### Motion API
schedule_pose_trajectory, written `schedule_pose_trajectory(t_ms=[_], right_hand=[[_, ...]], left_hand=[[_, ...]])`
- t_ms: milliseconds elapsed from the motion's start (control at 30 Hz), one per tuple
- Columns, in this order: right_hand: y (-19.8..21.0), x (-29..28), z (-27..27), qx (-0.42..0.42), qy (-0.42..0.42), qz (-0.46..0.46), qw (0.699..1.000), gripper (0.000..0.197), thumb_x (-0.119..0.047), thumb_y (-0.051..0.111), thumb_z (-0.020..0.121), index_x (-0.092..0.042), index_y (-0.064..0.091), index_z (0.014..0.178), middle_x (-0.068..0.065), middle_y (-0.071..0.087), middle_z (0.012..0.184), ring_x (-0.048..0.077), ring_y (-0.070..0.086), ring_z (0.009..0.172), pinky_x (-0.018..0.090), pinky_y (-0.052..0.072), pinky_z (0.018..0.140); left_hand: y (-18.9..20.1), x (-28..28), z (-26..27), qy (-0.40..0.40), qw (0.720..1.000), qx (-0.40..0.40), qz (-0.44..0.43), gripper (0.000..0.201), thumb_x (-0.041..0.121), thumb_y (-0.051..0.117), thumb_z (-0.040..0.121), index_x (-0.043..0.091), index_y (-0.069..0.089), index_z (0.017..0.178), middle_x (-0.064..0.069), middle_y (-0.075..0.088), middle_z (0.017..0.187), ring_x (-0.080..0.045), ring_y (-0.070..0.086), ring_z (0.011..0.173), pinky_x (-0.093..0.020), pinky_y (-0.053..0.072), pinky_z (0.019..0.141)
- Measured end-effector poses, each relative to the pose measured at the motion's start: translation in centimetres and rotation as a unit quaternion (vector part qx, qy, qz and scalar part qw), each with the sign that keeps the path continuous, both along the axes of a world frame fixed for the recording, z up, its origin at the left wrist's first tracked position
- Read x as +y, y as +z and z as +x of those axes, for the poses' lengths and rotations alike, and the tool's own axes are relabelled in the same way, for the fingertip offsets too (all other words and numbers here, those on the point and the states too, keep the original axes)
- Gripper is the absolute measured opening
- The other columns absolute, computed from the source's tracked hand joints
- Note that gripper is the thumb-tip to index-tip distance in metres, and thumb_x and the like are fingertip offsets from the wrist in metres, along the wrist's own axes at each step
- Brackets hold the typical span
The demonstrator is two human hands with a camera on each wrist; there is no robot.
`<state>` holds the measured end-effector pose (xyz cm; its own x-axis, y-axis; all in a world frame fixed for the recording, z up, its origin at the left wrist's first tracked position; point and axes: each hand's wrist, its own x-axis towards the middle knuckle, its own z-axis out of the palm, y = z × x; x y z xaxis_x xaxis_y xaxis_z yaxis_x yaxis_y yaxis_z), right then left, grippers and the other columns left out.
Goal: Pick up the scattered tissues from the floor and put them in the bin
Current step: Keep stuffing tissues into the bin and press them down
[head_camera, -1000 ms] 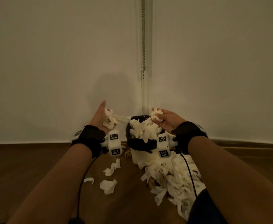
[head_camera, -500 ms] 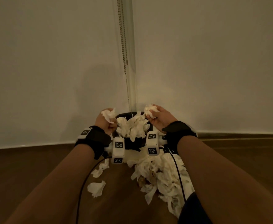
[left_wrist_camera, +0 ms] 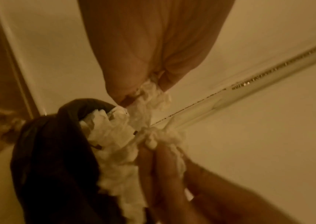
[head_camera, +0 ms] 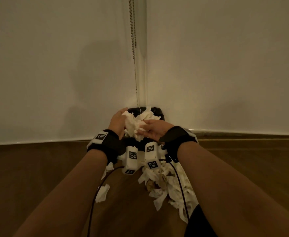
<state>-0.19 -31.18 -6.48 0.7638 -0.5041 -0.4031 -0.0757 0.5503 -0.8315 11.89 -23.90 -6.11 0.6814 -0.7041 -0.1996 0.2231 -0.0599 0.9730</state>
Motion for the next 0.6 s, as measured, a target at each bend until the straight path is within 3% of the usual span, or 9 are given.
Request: schedule_pose_trajectory(t_ms=[33, 100, 133, 200, 300, 367, 500, 567, 600], right_hand=[[-0.3, -0.3, 0.5, 0.011, -0.011, 0.005, 1.0, 0.047, 0.003, 0.045, 0.094, 0.0, 0.036, 0.14, 0.02, 0.039, 0.145, 0.03, 0.045, 0.13, 0.024, 0.056, 0.081], [-0.5, -1.2, 0.8, 0.105, -0.036, -0.097, 0.989, 0.039, -0.009, 0.04, 0.099, -0.003, 0.04, 0.138, 0.016, 0.04, 0.145, 0.029, 0.044, 0.131, 0.031, 0.046, 0.1], [-0.4, -1.7, 0.6, 0.153, -0.025, -0.175, 0.972, 0.038, -0.017, 0.038, 0.101, -0.004, 0.043, 0.136, 0.014, 0.042, 0.144, 0.028, 0.043, 0.13, 0.033, 0.041, 0.103], [-0.5, -2.1, 0.7, 0.28, 0.018, -0.357, 0.891, 0.039, -0.022, 0.037, 0.101, -0.002, 0.044, 0.134, 0.015, 0.044, 0.141, 0.028, 0.044, 0.129, 0.035, 0.035, 0.103], [-2.0, -2.5, 1.7, 0.368, 0.076, -0.48, 0.793, 0.041, -0.018, 0.032, 0.101, 0.003, 0.039, 0.136, 0.02, 0.042, 0.142, 0.032, 0.04, 0.131, 0.037, 0.031, 0.107], [-3.1, -2.3, 2.2, 0.387, 0.137, -0.532, 0.74, 0.044, -0.022, 0.033, 0.101, -0.002, 0.037, 0.139, 0.019, 0.035, 0.146, 0.034, 0.033, 0.134, 0.042, 0.026, 0.112], [-4.5, -1.9, 3.4, 0.408, 0.234, -0.564, 0.679, 0.051, -0.034, 0.03, 0.098, -0.011, 0.031, 0.144, 0.019, 0.03, 0.149, 0.039, 0.028, 0.136, 0.052, 0.019, 0.114], [-4.7, -1.6, 3.9, 0.399, 0.263, -0.567, 0.671, 0.061, -0.04, 0.042, 0.09, -0.018, 0.029, 0.144, 0.015, 0.033, 0.148, 0.038, 0.031, 0.135, 0.051, 0.025, 0.112], [-4.8, -1.6, 4.0, 0.403, 0.278, -0.563, 0.666, 0.067, -0.044, 0.051, 0.082, -0.02, 0.033, 0.142, 0.013, 0.039, 0.144, 0.036, 0.037, 0.131, 0.05, 0.032, 0.109]], left_hand=[[-0.2, 0.0, 0.2, -0.011, 0.996, -0.075, 0.037, 0.038, 0.007, 0.039, 0.097, 0.012, 0.047, 0.135, -0.011, 0.042, 0.137, -0.026, 0.046, 0.123, -0.034, 0.04, 0.105], [-1.0, 0.0, 0.8, -0.027, 0.973, -0.206, 0.095, 0.041, 0.006, 0.038, 0.098, 0.014, 0.046, 0.137, -0.003, 0.027, 0.128, -0.02, 0.04, 0.116, -0.02, 0.028, 0.109], [-1.4, -0.1, 1.1, -0.034, 0.957, -0.262, 0.119, 0.043, 0.004, 0.037, 0.098, 0.014, 0.044, 0.139, -0.002, 0.02, 0.121, -0.016, 0.035, 0.109, -0.01, 0.021, 0.104], [-2.2, 0.0, 1.6, -0.047, 0.933, -0.329, 0.139, 0.045, -0.001, 0.036, 0.097, 0.012, 0.041, 0.14, -0.003, 0.015, 0.112, -0.012, 0.029, 0.1, 0.001, 0.015, 0.092], [-3.2, 0.4, 1.8, -0.05, 0.907, -0.392, 0.143, 0.044, 0.0, 0.043, 0.094, 0.015, 0.049, 0.135, -0.003, 0.025, 0.112, -0.013, 0.037, 0.097, -0.009, 0.027, 0.099], [-3.9, 0.4, 1.6, -0.068, 0.877, -0.447, 0.163, 0.038, 0.006, 0.052, 0.091, 0.017, 0.058, 0.127, -0.007, 0.039, 0.114, -0.017, 0.046, 0.097, -0.015, 0.035, 0.09], [-5.7, 0.3, 0.8, -0.103, 0.812, -0.538, 0.202, 0.019, 0.022, 0.062, 0.086, 0.017, 0.064, 0.104, -0.004, 0.053, 0.109, -0.02, 0.053, 0.099, -0.021, 0.036, 0.079], [-6.0, 0.1, 0.4, -0.105, 0.784, -0.567, 0.231, 0.019, 0.032, 0.058, 0.089, 0.018, 0.066, 0.1, -0.003, 0.058, 0.102, -0.021, 0.056, 0.094, -0.028, 0.039, 0.08], [-6.0, -0.1, 0.3, -0.111, 0.75, -0.597, 0.263, 0.021, 0.034, 0.054, 0.091, 0.02, 0.067, 0.101, -0.001, 0.062, 0.1, -0.021, 0.058, 0.093, -0.03, 0.038, 0.083]])
